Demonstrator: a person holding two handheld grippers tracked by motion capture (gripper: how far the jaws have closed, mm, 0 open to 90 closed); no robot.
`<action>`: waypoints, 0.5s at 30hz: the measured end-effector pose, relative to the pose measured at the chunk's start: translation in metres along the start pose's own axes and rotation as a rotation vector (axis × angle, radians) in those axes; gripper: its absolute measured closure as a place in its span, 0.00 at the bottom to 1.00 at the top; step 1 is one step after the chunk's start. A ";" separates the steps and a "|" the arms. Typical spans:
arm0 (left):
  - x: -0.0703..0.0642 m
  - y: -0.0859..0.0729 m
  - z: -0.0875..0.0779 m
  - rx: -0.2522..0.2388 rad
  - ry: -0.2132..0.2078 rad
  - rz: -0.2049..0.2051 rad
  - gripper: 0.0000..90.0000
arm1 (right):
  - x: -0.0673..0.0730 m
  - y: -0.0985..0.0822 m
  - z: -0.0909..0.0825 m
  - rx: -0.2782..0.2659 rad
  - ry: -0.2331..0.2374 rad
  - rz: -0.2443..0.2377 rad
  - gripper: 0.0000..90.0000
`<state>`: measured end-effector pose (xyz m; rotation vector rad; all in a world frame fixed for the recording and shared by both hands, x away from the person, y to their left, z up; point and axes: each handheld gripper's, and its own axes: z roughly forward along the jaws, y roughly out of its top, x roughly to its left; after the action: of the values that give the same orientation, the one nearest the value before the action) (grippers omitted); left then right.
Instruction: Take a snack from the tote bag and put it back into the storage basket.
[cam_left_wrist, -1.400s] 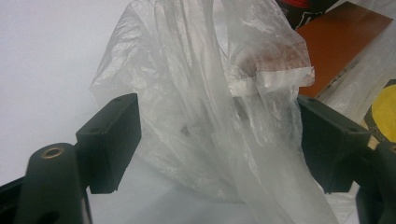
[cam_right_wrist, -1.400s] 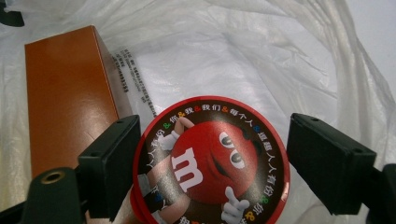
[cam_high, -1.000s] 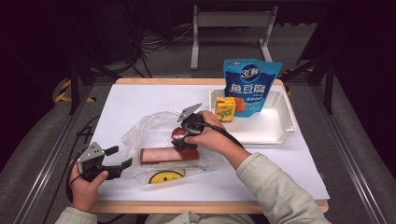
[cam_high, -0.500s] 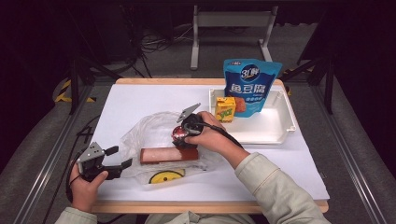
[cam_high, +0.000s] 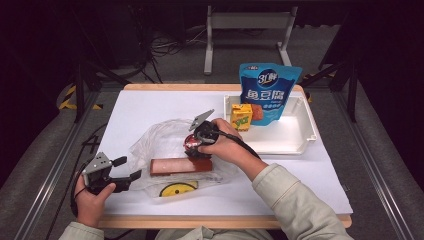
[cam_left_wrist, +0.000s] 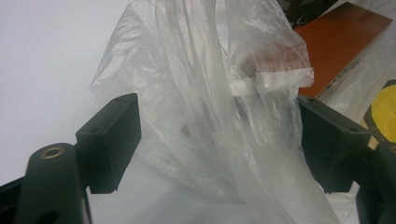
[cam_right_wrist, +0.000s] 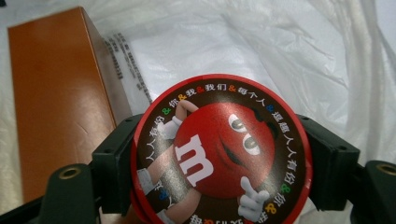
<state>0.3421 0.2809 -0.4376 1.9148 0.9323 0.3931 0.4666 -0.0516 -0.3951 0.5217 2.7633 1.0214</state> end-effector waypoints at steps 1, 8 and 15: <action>0.000 0.000 0.000 0.000 0.000 0.000 0.23 | 0.000 0.001 -0.001 -0.006 0.000 0.001 0.29; 0.000 0.000 0.000 0.001 0.001 -0.001 0.23 | 0.005 0.009 -0.012 -0.037 0.000 -0.023 0.29; -0.001 0.000 0.000 0.001 -0.001 -0.002 0.23 | 0.009 0.017 -0.025 -0.072 0.003 -0.038 0.29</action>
<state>0.3417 0.2804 -0.4376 1.9146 0.9345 0.3904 0.4571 -0.0510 -0.3654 0.4563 2.7157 1.1095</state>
